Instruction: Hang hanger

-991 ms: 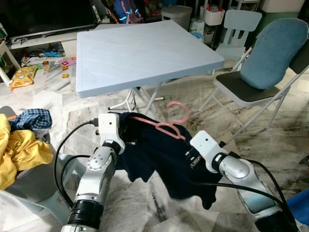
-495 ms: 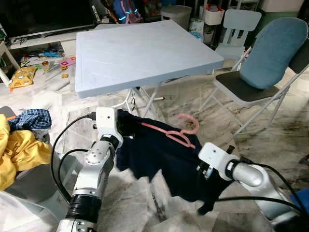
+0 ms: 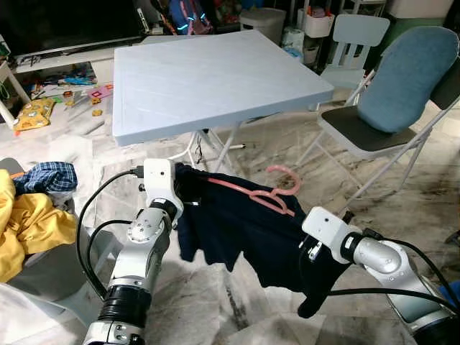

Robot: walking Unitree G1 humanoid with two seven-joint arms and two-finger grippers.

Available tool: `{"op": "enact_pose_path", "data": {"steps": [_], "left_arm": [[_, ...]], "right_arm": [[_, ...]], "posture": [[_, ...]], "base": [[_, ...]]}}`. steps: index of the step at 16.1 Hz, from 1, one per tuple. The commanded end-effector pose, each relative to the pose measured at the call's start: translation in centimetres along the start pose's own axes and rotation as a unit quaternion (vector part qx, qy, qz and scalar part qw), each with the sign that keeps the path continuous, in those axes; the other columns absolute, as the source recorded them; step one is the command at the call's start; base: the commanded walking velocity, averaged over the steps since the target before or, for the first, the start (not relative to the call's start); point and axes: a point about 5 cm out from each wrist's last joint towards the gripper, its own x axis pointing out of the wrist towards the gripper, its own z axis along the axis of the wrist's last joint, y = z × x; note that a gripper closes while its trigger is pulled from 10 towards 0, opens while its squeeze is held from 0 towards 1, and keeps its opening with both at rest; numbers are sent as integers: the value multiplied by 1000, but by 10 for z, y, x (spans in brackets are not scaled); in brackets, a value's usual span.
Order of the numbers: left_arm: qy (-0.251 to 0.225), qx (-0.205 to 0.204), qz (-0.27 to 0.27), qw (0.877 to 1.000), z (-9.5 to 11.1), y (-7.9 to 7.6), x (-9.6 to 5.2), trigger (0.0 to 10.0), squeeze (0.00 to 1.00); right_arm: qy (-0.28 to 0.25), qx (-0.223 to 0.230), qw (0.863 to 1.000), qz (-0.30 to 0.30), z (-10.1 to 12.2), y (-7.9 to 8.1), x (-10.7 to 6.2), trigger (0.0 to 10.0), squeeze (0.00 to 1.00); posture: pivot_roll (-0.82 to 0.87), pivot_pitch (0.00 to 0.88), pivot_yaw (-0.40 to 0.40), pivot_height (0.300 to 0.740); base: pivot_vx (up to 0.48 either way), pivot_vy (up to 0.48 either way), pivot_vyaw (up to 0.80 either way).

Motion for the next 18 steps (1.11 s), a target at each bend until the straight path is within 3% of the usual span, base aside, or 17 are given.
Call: {"op": "enact_pose_path", "data": {"steps": [1,3,4,7,12,15,18], "left_arm": [[-10,4,87,996,4,41,-7,0,0],[-12,5,122,992,9,64,-8,0,0],[-10,5,128,992,10,68,-9,0,0],[13,-19,160,987,2,85,-11,0,0],[23,-51,165,985,-3,86,-10,0,0],[38,-59,153,986,-11,79,-10,0,0],[49,-47,86,994,-21,44,-7,0,0]], "right_arm": [[14,14,999,-33,-8,-17,-11,10000,0],[-6,-6,1000,-8,-9,-25,-23,10000,0],[-15,-4,1000,-5,-9,-28,-26,10000,0],[-72,28,997,19,1,-48,-47,10000,0],[-103,54,993,27,7,-70,-62,10000,0],[-133,87,987,2,17,-75,-57,10000,0],[-158,146,974,-71,29,-76,-37,10000,0]], "posture": [[-212,0,26,740],[-211,0,24,740],[-211,0,25,740],[-220,0,32,740],[-222,0,33,740],[-216,0,33,740],[-209,0,32,740]], "base": [[0,0,0],[0,0,0],[0,0,0],[0,0,0],[0,0,0],[0,0,0],[0,0,0]]}}
